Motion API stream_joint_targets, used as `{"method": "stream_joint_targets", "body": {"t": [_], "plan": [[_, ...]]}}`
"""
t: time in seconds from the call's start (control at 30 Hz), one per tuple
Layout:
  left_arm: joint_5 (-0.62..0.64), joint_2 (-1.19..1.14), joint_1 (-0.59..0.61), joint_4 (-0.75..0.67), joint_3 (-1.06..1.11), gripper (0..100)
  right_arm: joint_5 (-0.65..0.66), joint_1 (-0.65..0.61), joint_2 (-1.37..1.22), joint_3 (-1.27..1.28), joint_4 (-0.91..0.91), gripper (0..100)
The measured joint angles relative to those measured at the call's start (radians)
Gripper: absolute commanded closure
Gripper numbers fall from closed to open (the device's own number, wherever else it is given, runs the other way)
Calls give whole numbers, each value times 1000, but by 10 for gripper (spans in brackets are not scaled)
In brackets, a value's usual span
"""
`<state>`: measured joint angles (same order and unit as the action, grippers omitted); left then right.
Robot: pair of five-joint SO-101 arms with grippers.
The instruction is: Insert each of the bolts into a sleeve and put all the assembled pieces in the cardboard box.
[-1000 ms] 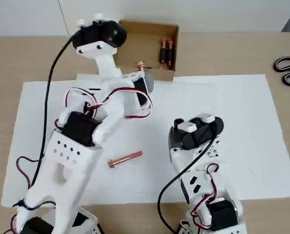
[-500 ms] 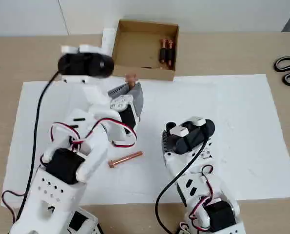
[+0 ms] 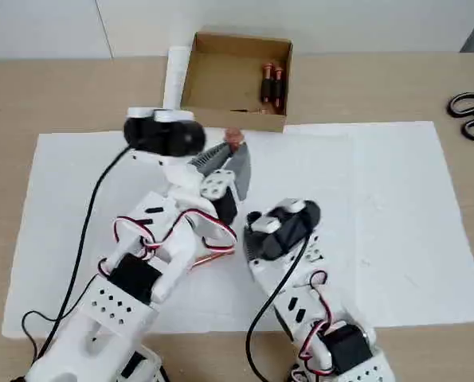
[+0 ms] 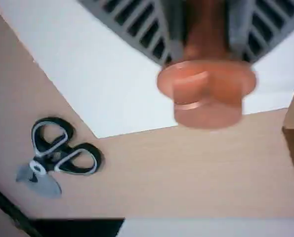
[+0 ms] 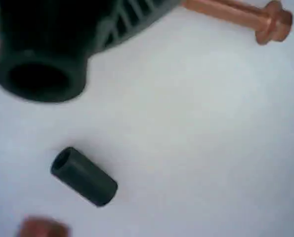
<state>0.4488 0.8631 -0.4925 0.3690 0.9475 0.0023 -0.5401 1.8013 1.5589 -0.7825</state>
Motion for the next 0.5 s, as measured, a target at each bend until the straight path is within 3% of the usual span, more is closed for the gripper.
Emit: {"method": "stream_joint_targets", "body": {"t": [0.5], "plan": [[-55, 5, -38, -3, 46, 994, -133, 9, 0, 0, 11, 995]]}}
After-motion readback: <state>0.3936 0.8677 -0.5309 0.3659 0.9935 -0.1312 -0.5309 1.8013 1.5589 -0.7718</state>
